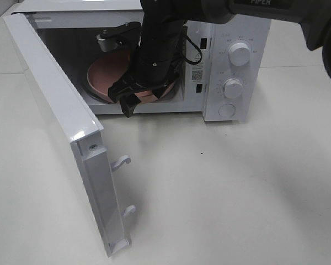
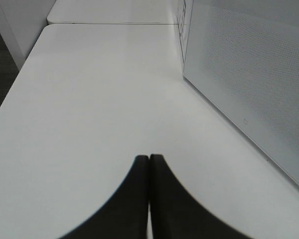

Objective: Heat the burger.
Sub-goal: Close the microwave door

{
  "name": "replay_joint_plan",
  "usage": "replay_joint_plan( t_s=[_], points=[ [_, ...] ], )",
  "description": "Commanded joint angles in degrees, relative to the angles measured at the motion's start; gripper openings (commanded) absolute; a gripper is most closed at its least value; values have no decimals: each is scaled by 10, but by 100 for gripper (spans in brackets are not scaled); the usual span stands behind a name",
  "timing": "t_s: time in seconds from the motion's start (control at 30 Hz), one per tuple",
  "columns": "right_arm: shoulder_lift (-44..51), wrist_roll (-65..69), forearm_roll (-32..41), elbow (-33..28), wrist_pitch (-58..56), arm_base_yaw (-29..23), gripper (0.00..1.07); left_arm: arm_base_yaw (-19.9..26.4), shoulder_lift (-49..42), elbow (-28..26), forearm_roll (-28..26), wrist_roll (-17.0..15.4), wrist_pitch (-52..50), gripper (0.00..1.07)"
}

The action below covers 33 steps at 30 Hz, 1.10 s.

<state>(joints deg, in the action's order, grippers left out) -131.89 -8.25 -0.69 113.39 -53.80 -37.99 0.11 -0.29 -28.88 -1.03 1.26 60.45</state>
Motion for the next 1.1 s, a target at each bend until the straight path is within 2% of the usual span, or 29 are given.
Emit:
replay_joint_plan(
  t_s=[0.03, 0.7, 0.77, 1.1],
  points=[
    [15, 3, -2, 2, -6, 1, 76, 2, -12, 2, -2, 0, -9, 0],
    [50, 55, 2, 2, -132, 2, 76, 2, -12, 2, -2, 0, -9, 0],
    [52, 55, 7, 2, -175, 2, 76, 2, -12, 2, -2, 0, -9, 0],
    [58, 88, 15, -5, -175, 2, 76, 2, -12, 2, -2, 0, -9, 0]
  ],
)
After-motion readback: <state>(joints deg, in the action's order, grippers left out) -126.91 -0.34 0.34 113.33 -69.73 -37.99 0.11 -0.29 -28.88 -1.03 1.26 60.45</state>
